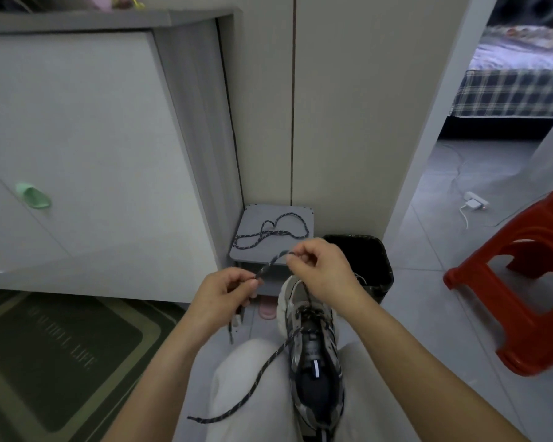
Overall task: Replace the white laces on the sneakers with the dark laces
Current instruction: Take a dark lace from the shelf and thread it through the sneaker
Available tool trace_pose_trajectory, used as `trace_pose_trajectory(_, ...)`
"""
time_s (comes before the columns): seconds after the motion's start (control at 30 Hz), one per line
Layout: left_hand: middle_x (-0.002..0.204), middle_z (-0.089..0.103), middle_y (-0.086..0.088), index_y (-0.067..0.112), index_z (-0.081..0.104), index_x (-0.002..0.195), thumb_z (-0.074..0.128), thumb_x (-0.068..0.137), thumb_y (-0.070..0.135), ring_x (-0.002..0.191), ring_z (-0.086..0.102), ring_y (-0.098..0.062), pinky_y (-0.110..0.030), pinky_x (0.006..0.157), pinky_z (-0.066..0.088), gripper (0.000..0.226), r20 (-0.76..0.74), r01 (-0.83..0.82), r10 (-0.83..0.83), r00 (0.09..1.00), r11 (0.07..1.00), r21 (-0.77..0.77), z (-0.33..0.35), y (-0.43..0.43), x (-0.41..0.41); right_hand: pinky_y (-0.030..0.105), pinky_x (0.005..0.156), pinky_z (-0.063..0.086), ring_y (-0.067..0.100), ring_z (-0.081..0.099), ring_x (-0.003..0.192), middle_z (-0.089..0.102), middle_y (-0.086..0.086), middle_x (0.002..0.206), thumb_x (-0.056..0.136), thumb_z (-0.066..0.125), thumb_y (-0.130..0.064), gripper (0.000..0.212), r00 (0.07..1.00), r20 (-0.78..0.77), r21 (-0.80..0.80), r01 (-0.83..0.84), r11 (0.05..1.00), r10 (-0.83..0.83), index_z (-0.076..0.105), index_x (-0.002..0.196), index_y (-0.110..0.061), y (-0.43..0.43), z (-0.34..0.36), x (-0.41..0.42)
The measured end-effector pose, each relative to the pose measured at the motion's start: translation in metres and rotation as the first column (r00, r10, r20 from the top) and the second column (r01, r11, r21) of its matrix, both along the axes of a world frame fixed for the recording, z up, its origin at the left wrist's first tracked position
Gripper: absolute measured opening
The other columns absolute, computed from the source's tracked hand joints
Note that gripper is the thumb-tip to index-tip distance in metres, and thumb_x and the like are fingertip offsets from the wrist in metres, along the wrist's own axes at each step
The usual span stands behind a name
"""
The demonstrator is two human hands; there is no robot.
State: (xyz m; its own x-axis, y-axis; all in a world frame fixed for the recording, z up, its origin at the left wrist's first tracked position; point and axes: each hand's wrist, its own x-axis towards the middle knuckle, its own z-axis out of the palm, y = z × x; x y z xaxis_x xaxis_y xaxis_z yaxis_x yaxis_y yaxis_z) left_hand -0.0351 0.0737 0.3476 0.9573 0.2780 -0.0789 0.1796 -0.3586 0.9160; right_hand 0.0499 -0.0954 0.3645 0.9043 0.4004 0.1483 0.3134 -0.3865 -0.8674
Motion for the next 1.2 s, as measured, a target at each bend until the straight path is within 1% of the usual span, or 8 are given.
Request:
trace_pose_trajectory(0.1,0.071,0.07,-0.001,0.022,0.07,0.083,0.059,0.089,0.007,0.07,0.062,-0.016,-0.03,0.072,0.054,0.02,-0.003,-0.036,0.036,0.999,0.997,-0.063,-0.008,0.002,-0.008,0.018,0.062,0.041,0.002,0.042,0.057,0.05,-0.008,0.067,0.085,0.067,-0.021,0.017,0.999,-0.053,0.083,0.014,0.996,-0.009,0.061,0.069,-0.019,0.003,0.009,0.005)
trace_pose_trajectory(0.43,0.07,0.068,-0.001,0.024,0.067,0.076,0.069,0.084,0.024,0.057,0.058,-0.005,-0.025,0.059,0.051,0.008,-0.261,0.095,-0.02,0.965,0.956,0.279,-0.041,0.006,-0.03,0.013,0.058,0.041,0.002,0.043,0.055,0.05,-0.008,0.063,0.087,0.064,-0.021,0.015,0.994,-0.1,0.157,0.056,0.986,-0.041,0.063,0.072,-0.024,0.009,0.007,0.003)
trace_pose_trajectory(0.57,0.067,0.07,-0.002,0.014,0.066,0.081,0.067,0.085,0.011,0.058,0.063,-0.003,-0.02,0.052,0.05,0.005,-0.304,0.061,-0.038,0.952,0.996,0.067,-0.043,-0.007,-0.033,0.018,0.066,0.052,0.001,0.058,0.059,0.063,-0.006,0.071,0.086,0.065,-0.017,0.006,0.974,-0.174,0.145,-0.122,0.982,0.147,0.068,0.084,-0.022,0.013,0.011,-0.004)
trace_pose_trajectory(0.67,0.071,0.071,-0.011,0.005,0.064,0.083,0.068,0.082,0.0,0.063,0.066,-0.014,-0.025,0.055,0.053,0.006,-0.259,-0.026,-0.039,0.965,0.969,-0.246,-0.04,-0.023,-0.034,0.019,0.067,0.051,0.006,0.065,0.069,0.069,-0.004,0.078,0.088,0.063,-0.02,0.015,0.919,-0.262,0.027,-0.298,0.954,0.294,0.066,0.103,-0.021,0.015,0.003,-0.009)
trace_pose_trajectory(0.73,0.075,0.071,-0.013,0.005,0.064,0.084,0.069,0.081,-0.001,0.066,0.067,-0.018,-0.027,0.059,0.055,0.008,-0.233,-0.076,-0.005,0.972,0.939,-0.336,-0.038,-0.032,-0.033,0.023,0.065,0.052,0.007,0.063,0.068,0.066,-0.005,0.073,0.088,0.062,-0.028,0.007,0.966,-0.144,-0.117,-0.232,0.966,0.215,0.066,0.093,-0.023,0.007,-0.004,-0.009)
trace_pose_trajectory(0.83,0.068,0.07,-0.003,0.008,0.065,0.078,0.07,0.08,0.002,0.064,0.066,-0.013,-0.026,0.057,0.053,0.009,-0.187,-0.126,0.07,0.98,0.943,-0.308,-0.039,-0.042,-0.025,0.024,0.064,0.045,0.003,0.052,0.063,0.056,-0.008,0.066,0.089,0.057,-0.038,0.033,0.987,0.066,-0.377,-0.113,0.919,0.148,0.062,0.067,-0.015,-0.016,-0.027,-0.009)
trace_pose_trajectory(0.93,0.062,0.066,0.0,0.011,0.063,0.074,0.07,0.08,0.001,0.056,0.062,-0.006,-0.018,0.049,0.049,0.013,-0.156,-0.165,0.125,0.98,0.946,-0.277,-0.042,-0.05,-0.013,0.032,0.065,0.044,0.014,0.054,0.069,0.053,0.0,0.074,0.093,0.048,-0.044,0.047,0.962,0.145,-0.587,-0.104,0.803,0.231,0.062,0.065,-0.008,-0.032,-0.053,-0.02)
trace_pose_trajectory(1.2,0.064,0.064,-0.001,0.016,0.063,0.073,0.07,0.079,0.003,0.06,0.061,-0.009,-0.017,0.052,0.046,0.016,-0.13,-0.124,0.108,0.986,0.985,-0.119,-0.059,-0.062,0.005,0.022,0.07,0.04,0.005,0.046,0.084,0.047,-0.007,0.091,0.087,0.057,-0.041,0.024,0.97,0.113,-0.557,-0.117,0.822,0.214,0.071,0.089,-0.022,-0.051,-0.067,-0.024)
